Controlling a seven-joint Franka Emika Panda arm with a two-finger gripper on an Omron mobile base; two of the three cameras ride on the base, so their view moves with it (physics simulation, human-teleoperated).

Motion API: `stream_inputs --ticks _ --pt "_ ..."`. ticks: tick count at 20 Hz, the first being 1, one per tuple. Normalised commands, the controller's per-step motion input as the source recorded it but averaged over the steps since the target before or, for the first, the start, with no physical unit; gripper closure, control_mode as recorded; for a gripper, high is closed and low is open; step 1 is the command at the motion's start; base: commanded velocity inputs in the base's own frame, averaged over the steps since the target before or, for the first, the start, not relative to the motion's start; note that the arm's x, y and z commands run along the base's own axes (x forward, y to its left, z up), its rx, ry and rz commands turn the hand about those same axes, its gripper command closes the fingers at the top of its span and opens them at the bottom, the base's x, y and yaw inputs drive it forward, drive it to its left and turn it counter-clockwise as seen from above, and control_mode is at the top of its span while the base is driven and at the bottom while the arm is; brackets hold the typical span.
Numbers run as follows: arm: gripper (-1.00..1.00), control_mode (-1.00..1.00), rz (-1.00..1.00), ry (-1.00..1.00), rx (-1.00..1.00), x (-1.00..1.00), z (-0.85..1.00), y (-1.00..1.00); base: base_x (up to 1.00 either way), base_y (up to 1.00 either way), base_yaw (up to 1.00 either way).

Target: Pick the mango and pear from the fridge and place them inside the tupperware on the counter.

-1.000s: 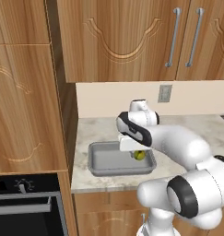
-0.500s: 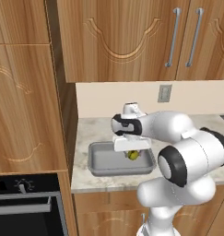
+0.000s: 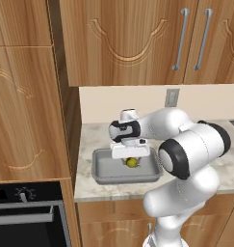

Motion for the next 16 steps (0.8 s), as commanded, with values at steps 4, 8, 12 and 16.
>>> stream_inputs --ticks 4,8,12,16 --pt "1.0 -1.0 0.0 0.0 0.0 0.1 -0.44 0.06 0.0 0.0 0.0" --pt "1.0 -1.0 0.0 -0.1 -0.03 0.0 -0.47 0.03 0.0 0.0 0.0" --pt "1.0 -1.0 0.0 -0.19 -0.01 0.0 -0.34 0.01 0.0 0.0 0.0" --pt "-1.0 -1.0 0.0 -0.17 0.0 0.0 -0.29 0.0 0.0 0.0 0.0"
